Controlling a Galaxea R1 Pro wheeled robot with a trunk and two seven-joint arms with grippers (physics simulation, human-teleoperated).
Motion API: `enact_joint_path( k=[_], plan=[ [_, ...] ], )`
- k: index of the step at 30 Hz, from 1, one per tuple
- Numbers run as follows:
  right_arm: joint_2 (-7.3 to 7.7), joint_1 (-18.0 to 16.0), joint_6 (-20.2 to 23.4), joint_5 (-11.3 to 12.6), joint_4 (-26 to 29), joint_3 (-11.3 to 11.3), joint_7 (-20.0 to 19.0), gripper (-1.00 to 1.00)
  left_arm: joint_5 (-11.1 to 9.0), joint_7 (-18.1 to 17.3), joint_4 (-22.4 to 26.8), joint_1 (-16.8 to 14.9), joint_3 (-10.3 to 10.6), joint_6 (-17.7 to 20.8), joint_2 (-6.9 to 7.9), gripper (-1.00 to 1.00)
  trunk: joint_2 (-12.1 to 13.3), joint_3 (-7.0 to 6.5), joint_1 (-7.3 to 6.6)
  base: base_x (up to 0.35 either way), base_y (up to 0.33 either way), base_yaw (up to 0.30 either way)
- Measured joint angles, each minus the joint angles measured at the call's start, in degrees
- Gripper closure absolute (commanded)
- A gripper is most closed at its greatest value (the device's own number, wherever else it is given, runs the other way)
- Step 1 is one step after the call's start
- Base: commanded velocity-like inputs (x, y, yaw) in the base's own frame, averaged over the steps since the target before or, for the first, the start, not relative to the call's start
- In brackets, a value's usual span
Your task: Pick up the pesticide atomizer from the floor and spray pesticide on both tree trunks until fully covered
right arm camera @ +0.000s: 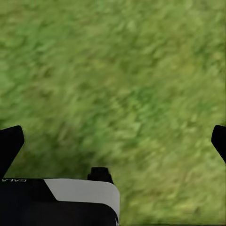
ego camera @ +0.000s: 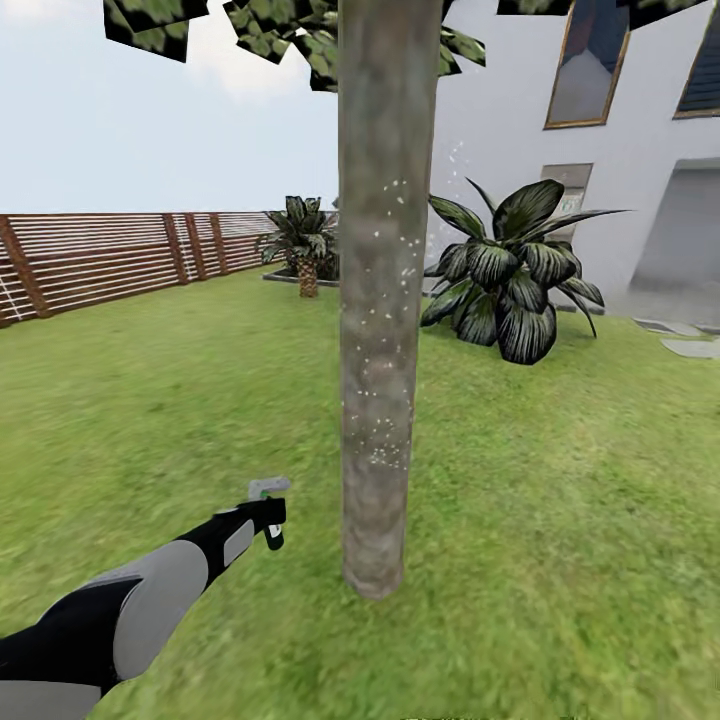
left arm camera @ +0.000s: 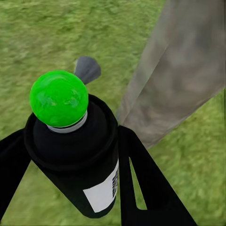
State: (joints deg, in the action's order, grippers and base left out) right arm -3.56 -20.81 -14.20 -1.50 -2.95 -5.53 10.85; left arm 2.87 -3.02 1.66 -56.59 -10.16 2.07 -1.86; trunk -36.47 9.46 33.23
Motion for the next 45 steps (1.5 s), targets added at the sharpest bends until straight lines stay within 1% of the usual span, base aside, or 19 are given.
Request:
enact_joint_path(
  k=[7,25,33,45],
  plan=[
    [0.04,-0.03,0.0,0.0,0.0,0.0,0.0,-1.0,0.65,0.02,0.0,0.0,0.01,0.0,0.0,1.0,0.0,0.0,0.0,0.001,0.35,-0.296],
    [0.03,0.0,0.0,0.0,0.0,0.0,0.0,-1.0,0.72,0.0,0.0,0.0,0.0,0.0,0.0,1.0,0.0,0.0,0.0,0.0,0.35,-0.295],
    [0.08,0.0,0.0,0.0,-0.01,0.0,-0.01,-1.0,0.72,-0.02,0.0,0.0,0.0,0.0,-0.01,1.0,0.0,0.0,0.0,0.0,0.35,-0.104],
    [0.09,0.02,0.0,0.0,0.0,0.0,0.0,-1.0,0.72,-0.02,-0.02,0.0,0.0,0.0,-0.09,1.0,0.0,0.0,0.0,0.0,0.35,-0.284]
  ],
)
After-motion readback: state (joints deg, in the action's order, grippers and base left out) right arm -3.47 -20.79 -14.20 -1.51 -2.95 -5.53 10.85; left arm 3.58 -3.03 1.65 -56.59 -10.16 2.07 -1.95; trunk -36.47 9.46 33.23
